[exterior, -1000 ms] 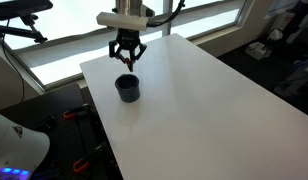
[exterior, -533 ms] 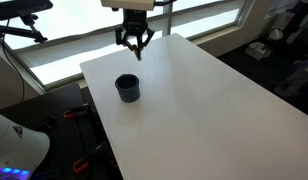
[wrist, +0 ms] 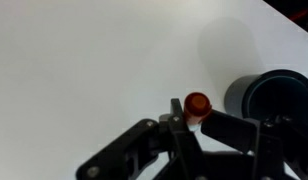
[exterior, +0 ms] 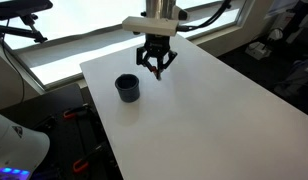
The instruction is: Remove the marker from the cup
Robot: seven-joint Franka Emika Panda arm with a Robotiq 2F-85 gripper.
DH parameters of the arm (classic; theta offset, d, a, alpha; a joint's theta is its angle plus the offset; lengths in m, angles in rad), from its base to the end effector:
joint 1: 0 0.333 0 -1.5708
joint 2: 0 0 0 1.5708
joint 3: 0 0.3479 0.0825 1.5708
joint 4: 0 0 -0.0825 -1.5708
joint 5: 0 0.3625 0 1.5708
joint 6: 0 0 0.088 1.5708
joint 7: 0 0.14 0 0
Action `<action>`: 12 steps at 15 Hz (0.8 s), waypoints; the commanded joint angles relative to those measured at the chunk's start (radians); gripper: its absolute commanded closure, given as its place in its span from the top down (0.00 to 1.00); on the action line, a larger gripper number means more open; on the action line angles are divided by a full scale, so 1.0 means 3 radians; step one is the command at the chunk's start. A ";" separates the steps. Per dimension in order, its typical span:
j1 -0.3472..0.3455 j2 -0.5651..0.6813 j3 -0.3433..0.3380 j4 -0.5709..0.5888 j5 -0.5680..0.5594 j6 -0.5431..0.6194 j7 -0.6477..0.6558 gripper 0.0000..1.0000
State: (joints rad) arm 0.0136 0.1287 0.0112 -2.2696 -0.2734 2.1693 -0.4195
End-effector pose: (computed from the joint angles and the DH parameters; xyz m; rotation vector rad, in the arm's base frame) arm 0.4885 -0.0057 0.3017 2.8158 0.9098 -0.3922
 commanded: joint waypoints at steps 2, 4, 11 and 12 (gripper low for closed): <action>-0.0137 0.0289 -0.0142 0.0189 -0.0151 0.0057 0.0223 0.06; -0.0184 0.0369 -0.0178 0.0227 -0.0149 0.0075 0.0248 0.06; -0.0202 0.0774 -0.0172 0.0055 -0.0164 0.0421 0.0254 0.06; -0.0197 0.0838 -0.0167 0.0034 -0.0166 0.0470 0.0256 0.06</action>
State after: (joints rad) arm -0.0507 0.3392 -0.0461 -2.2350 -0.3005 2.2623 -0.3825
